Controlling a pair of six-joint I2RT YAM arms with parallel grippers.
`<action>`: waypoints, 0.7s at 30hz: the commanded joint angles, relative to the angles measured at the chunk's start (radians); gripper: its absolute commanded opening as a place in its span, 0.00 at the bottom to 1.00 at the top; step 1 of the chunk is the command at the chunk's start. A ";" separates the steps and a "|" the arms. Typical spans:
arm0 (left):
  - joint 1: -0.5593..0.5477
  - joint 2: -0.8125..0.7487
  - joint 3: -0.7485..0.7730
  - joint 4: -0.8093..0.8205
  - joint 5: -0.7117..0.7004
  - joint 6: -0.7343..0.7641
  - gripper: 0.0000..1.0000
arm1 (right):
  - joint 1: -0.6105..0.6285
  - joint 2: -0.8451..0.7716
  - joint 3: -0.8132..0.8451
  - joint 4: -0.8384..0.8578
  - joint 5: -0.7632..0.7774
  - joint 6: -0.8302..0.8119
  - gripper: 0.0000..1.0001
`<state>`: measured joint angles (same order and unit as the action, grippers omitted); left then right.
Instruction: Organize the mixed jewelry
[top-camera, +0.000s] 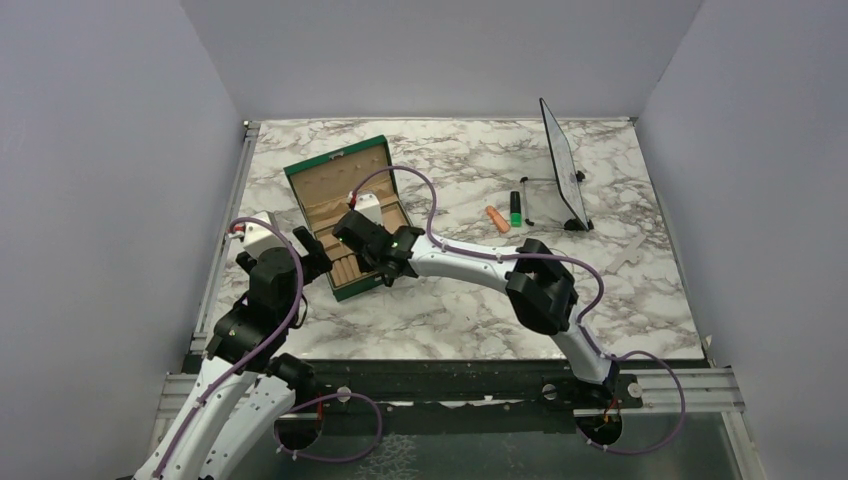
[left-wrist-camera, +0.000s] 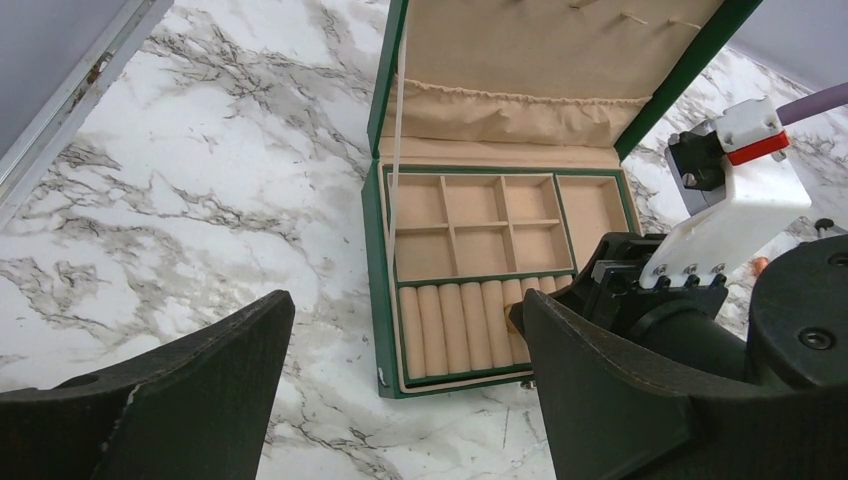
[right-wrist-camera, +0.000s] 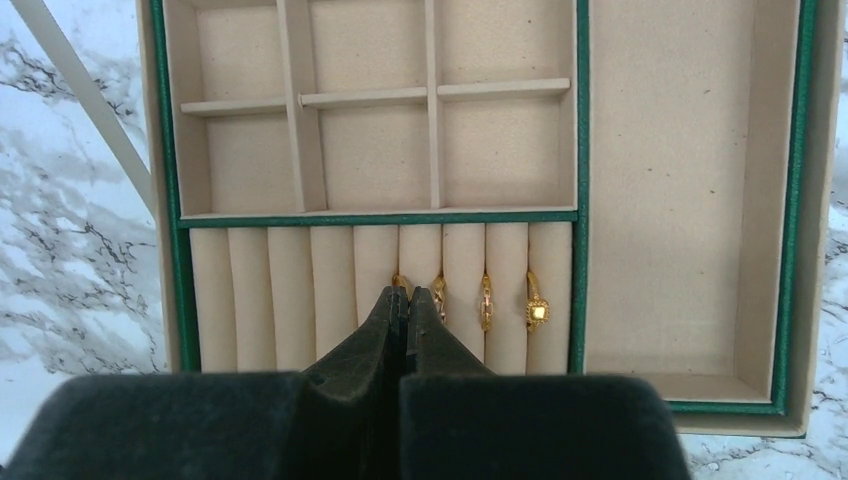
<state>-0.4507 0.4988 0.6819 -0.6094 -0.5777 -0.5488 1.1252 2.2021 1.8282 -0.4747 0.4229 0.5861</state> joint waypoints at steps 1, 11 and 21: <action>0.004 0.000 -0.002 -0.001 -0.033 0.008 0.86 | 0.017 0.047 0.023 -0.045 -0.003 0.015 0.01; 0.004 0.006 -0.002 -0.001 -0.018 0.012 0.86 | 0.035 0.102 0.078 -0.099 0.008 0.018 0.02; 0.005 0.005 -0.002 -0.001 -0.016 0.010 0.87 | 0.033 0.001 0.067 -0.080 -0.003 0.041 0.32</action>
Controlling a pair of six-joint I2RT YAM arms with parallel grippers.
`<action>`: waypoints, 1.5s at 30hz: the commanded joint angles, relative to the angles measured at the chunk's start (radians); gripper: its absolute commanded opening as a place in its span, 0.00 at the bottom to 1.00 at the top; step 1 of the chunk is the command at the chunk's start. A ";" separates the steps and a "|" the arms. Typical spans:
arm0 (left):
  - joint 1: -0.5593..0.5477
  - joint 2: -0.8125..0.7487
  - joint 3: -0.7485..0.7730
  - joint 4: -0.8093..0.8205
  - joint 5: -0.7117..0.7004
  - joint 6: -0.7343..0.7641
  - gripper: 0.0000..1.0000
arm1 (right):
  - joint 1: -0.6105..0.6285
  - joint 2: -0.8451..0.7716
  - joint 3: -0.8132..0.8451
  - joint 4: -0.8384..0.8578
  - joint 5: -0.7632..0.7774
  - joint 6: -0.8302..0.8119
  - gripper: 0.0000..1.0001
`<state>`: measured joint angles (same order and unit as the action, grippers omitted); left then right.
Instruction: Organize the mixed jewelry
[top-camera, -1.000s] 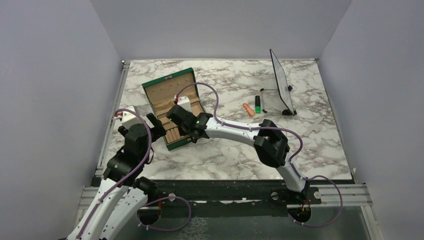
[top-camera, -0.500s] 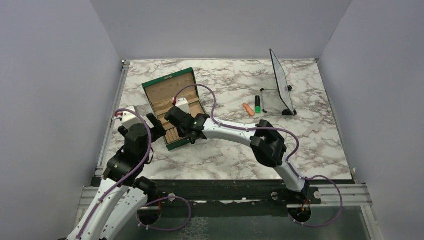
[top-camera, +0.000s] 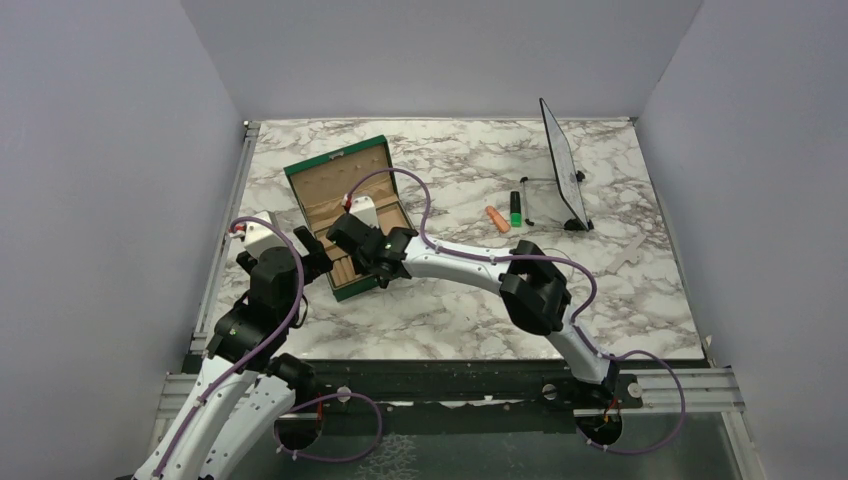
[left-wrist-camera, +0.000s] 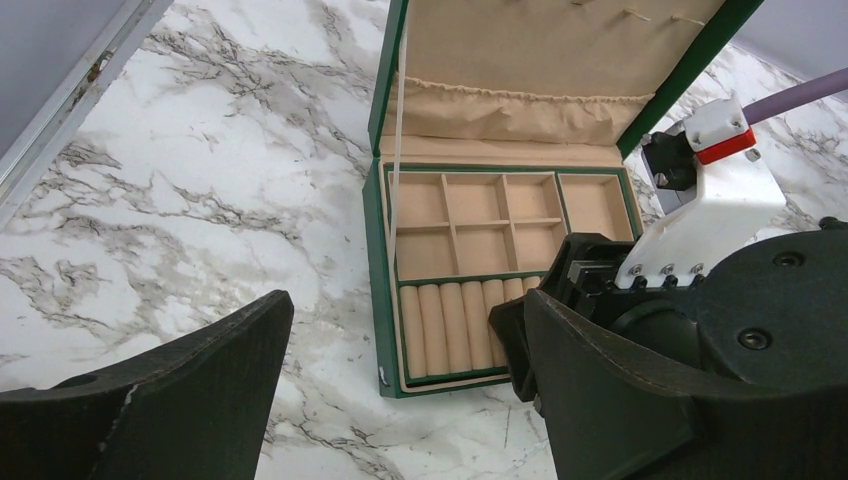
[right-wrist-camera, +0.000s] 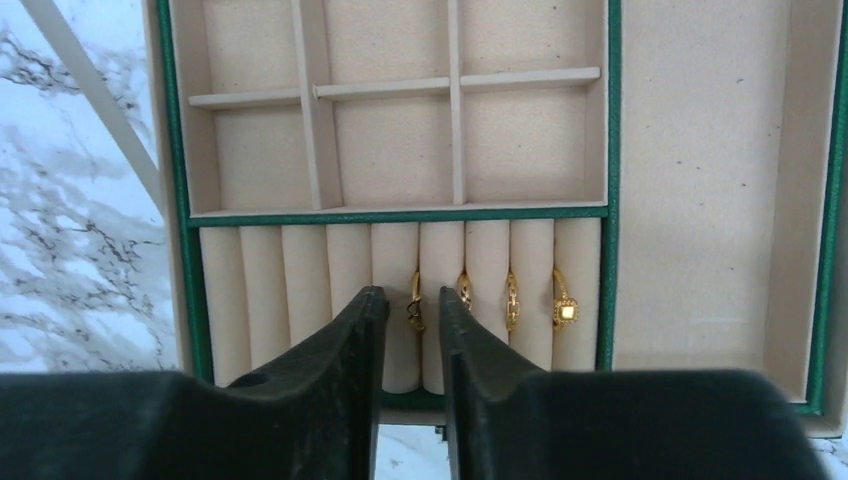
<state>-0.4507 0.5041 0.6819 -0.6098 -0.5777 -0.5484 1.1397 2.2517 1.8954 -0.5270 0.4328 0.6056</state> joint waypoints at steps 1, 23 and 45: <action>0.005 -0.002 -0.002 -0.001 -0.015 0.007 0.87 | 0.018 -0.065 -0.004 -0.022 -0.014 0.023 0.35; 0.004 0.084 0.001 -0.010 0.144 -0.071 0.89 | -0.156 -0.307 -0.326 0.029 -0.001 0.029 0.46; 0.005 0.110 -0.232 0.079 0.460 -0.315 0.66 | -0.311 -0.224 -0.395 0.159 -0.147 -0.102 0.33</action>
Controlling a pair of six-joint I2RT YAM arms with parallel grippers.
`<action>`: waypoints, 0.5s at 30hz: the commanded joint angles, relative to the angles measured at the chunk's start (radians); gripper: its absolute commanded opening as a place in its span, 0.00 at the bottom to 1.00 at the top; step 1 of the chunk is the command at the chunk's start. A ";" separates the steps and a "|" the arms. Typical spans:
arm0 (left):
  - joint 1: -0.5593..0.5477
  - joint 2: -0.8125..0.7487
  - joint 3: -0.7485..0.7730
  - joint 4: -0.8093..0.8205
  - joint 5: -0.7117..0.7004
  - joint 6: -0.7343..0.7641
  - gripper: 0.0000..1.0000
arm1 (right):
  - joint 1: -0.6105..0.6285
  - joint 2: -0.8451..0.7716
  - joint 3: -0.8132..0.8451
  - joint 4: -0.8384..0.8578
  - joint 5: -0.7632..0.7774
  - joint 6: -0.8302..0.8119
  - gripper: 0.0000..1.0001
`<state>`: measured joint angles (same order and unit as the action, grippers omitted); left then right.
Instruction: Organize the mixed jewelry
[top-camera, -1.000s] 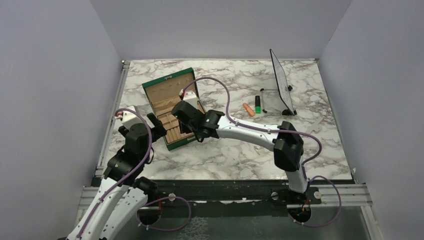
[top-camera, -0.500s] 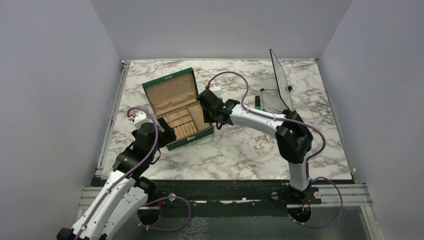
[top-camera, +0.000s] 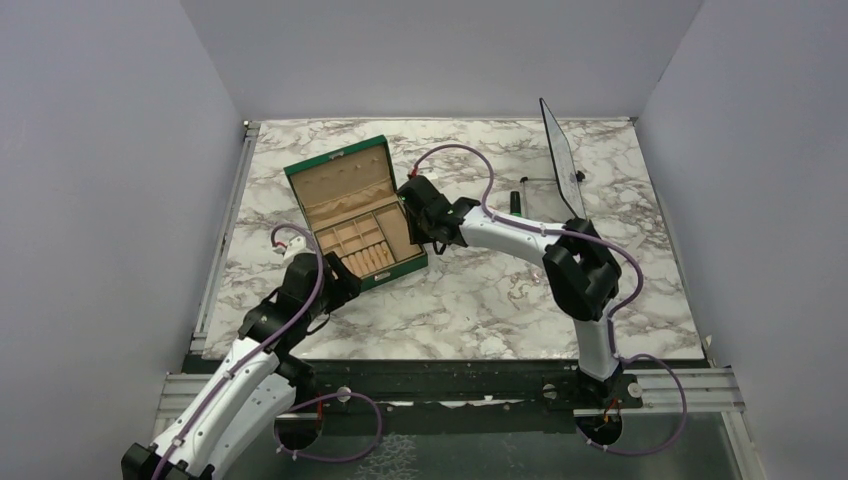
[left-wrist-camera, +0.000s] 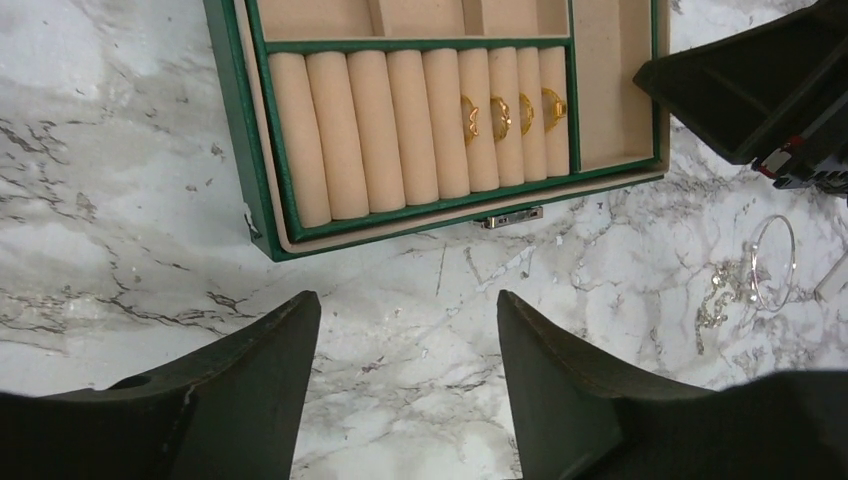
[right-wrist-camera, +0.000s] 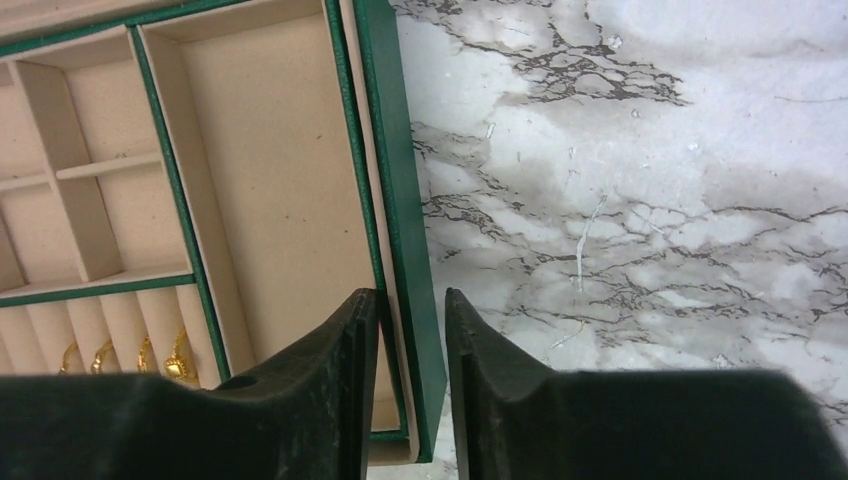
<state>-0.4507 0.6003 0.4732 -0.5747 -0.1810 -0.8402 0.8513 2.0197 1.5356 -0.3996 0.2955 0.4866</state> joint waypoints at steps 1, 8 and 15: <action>0.005 0.019 -0.028 0.051 0.068 -0.024 0.64 | -0.026 0.002 -0.048 0.030 -0.002 0.031 0.30; 0.006 0.074 -0.042 0.121 0.137 0.004 0.61 | -0.035 -0.064 -0.162 -0.017 0.056 0.163 0.20; 0.005 0.113 -0.045 0.236 0.277 0.048 0.61 | -0.036 -0.190 -0.330 -0.041 0.040 0.272 0.18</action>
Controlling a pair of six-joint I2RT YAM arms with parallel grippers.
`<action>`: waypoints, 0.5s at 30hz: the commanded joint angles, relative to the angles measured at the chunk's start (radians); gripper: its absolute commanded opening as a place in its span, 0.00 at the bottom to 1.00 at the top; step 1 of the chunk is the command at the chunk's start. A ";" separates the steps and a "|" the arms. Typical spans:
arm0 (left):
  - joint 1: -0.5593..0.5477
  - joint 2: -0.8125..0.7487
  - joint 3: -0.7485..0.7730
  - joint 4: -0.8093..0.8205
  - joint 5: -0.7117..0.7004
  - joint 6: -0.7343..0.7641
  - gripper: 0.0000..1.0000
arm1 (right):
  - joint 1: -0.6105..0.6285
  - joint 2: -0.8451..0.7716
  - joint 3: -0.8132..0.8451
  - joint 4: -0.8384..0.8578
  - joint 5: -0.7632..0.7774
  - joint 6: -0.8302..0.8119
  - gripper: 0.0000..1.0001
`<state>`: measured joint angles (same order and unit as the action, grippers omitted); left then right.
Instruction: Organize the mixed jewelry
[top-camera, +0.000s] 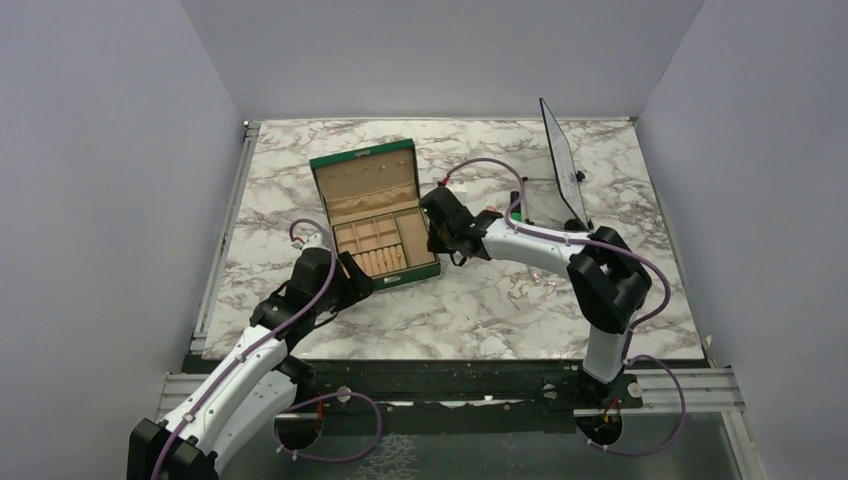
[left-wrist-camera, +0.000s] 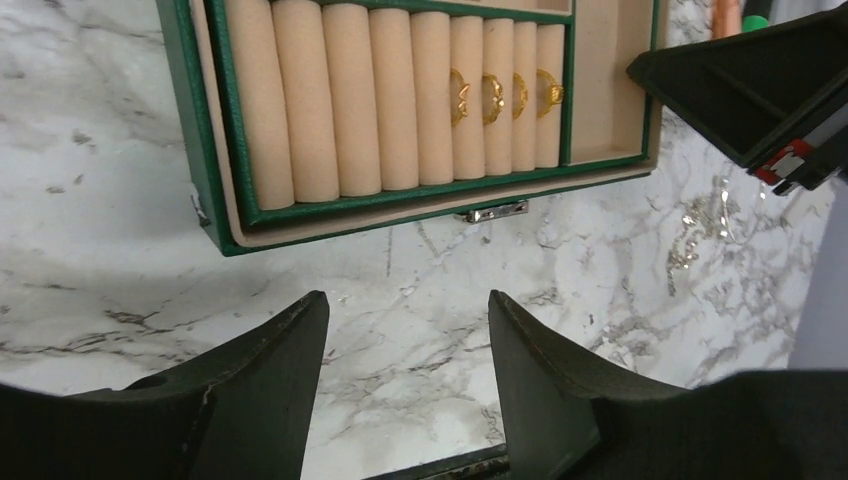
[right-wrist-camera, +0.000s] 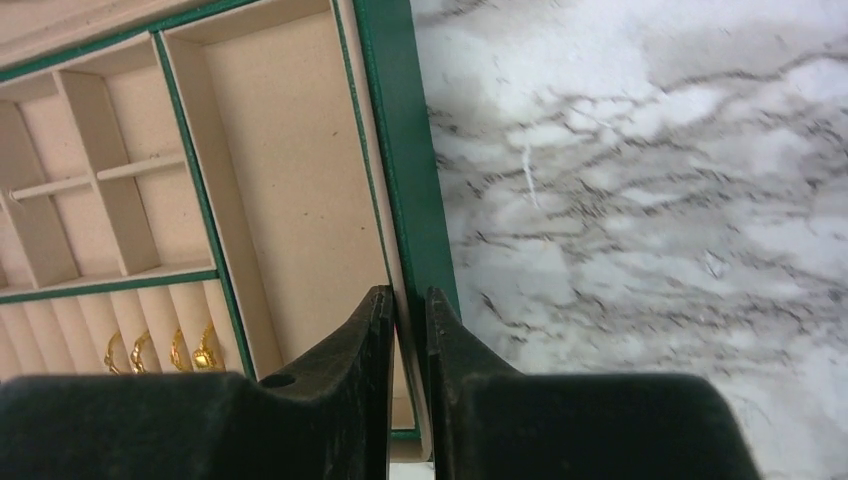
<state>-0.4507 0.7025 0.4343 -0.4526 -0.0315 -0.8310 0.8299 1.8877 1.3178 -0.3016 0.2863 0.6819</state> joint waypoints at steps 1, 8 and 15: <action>0.004 0.014 -0.006 0.128 0.147 0.041 0.62 | -0.015 -0.083 -0.141 -0.136 0.042 0.087 0.18; 0.004 0.017 0.002 0.179 0.247 0.047 0.69 | -0.015 -0.294 -0.291 -0.109 -0.038 0.045 0.28; 0.004 0.023 0.043 0.191 0.281 0.077 0.79 | -0.025 -0.508 -0.307 -0.255 0.145 0.077 0.47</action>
<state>-0.4507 0.7277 0.4362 -0.3073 0.1982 -0.7856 0.8188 1.4933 1.0225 -0.4351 0.2970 0.7330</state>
